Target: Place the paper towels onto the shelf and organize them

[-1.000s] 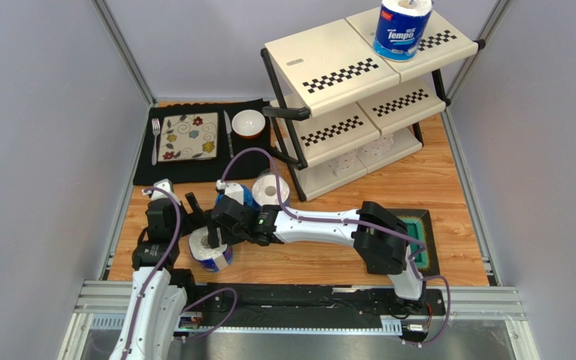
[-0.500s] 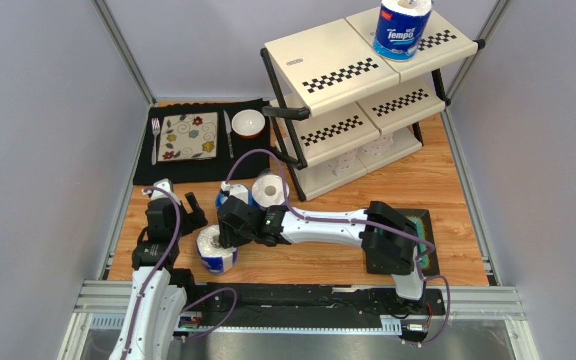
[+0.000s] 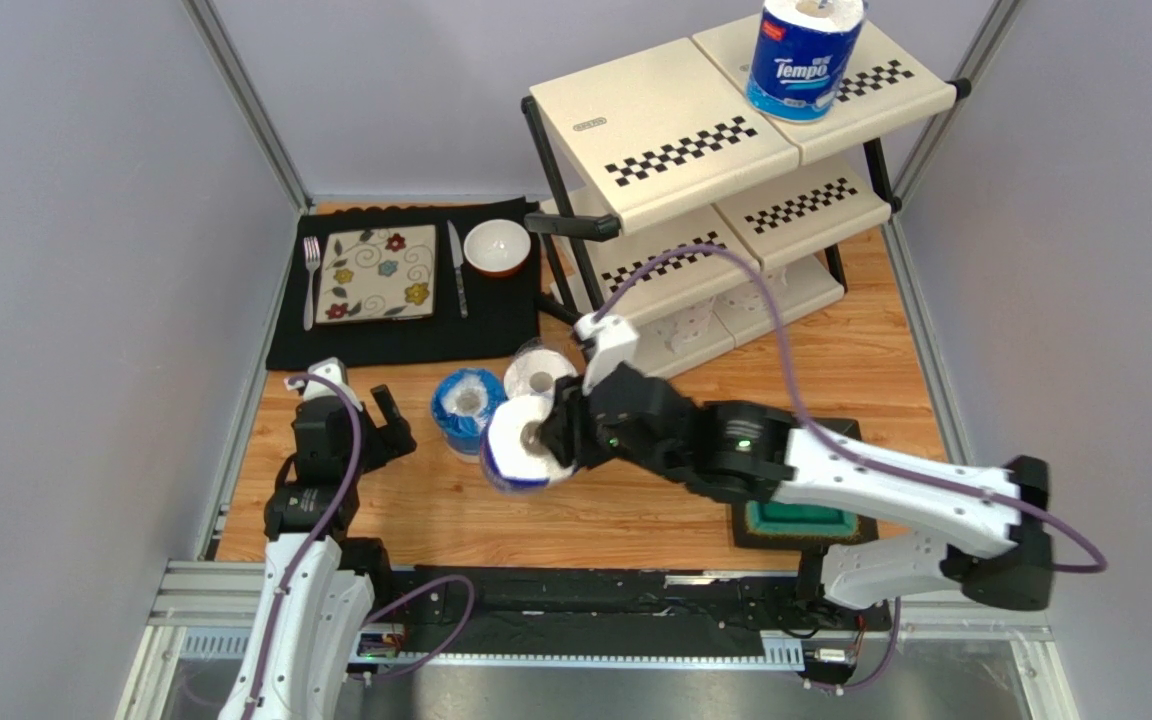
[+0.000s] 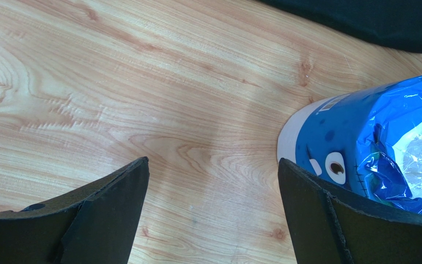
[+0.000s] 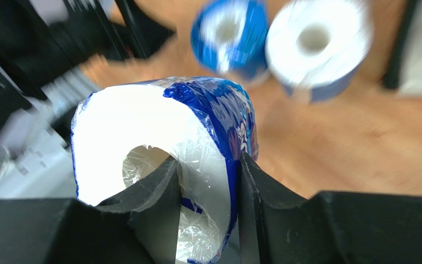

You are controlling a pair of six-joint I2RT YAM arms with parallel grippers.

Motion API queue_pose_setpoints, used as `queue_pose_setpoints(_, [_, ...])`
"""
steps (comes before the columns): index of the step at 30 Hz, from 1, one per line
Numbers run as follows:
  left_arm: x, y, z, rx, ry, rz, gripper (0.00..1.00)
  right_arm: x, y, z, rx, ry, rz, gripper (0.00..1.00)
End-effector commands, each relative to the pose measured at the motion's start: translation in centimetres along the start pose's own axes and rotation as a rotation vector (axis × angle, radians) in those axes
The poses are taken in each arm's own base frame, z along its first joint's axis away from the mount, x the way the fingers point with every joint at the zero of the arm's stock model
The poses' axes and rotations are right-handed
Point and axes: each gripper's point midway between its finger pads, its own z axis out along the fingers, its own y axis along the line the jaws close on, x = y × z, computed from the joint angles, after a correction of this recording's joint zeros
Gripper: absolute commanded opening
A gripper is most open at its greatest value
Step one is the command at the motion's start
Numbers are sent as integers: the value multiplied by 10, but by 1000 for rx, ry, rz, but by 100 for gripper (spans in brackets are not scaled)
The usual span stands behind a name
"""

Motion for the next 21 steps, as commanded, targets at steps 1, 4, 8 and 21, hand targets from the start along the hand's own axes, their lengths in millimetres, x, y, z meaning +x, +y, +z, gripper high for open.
queue_pose_setpoints(1, [-5, -4, 0, 21, -17, 4, 96, -145, -47, -102, 220, -532, 35, 25])
queue_pose_setpoints(4, [-5, -5, 0, 23, -16, 3, 96, -201, -69, -150, 246, -681, 100, 22])
queue_pose_setpoints(8, [-3, -5, 1, 24, -6, 6, 96, -257, -76, -206, 230, -854, 135, 21])
queue_pose_setpoints(21, [-3, -7, 1, 34, -3, 9, 96, -364, -83, -274, 304, -1153, 112, 21])
